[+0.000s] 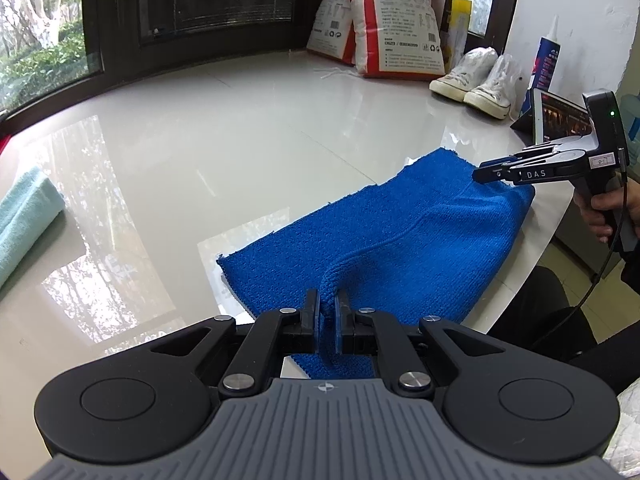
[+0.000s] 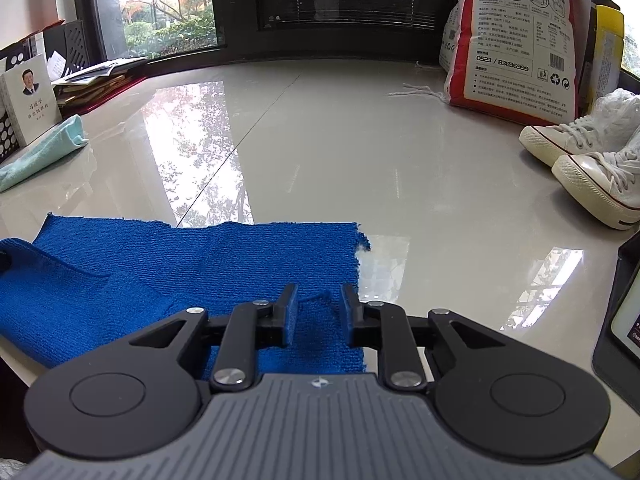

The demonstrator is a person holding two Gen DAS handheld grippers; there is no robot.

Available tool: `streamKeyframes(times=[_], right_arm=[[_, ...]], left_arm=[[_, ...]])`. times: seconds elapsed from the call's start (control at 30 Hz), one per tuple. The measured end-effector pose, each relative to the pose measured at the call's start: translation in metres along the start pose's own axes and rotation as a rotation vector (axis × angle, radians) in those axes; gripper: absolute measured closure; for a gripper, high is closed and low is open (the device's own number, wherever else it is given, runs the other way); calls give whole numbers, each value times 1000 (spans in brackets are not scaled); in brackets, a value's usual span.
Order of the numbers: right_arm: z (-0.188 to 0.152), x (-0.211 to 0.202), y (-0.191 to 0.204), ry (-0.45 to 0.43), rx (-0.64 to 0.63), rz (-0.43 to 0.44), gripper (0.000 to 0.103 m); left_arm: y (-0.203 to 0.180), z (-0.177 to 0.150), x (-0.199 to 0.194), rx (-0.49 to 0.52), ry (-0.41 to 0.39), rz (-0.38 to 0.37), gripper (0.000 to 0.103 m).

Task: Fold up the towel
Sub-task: 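Lift the held towel edge with the left gripper and fold it toward the right gripper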

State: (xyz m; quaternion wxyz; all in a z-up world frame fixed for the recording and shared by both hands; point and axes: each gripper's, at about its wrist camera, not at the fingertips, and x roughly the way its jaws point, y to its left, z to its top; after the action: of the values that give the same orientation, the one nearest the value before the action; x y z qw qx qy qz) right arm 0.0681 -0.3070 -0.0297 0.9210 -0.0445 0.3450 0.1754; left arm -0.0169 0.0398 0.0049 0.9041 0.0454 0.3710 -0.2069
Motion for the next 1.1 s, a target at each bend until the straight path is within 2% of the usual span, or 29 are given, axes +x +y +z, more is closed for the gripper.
streamKeyframes(times=[0.13,0.47,0.73,1.1], right_arm=[[-1,1,1,1,-1,15,100],[15,-22,0,-92,1,-6,101],[32,-18,-1,-136,-5,-36,101],[44,2,-5,-134,-8,-47,101]], left_arm=[[1,0,1,-10,-6,3,95],[-1,8,-12,-9,-53,22,95],[11,24,0,-28,-64,71,94],[28,33,26,-24,-29,121,94]])
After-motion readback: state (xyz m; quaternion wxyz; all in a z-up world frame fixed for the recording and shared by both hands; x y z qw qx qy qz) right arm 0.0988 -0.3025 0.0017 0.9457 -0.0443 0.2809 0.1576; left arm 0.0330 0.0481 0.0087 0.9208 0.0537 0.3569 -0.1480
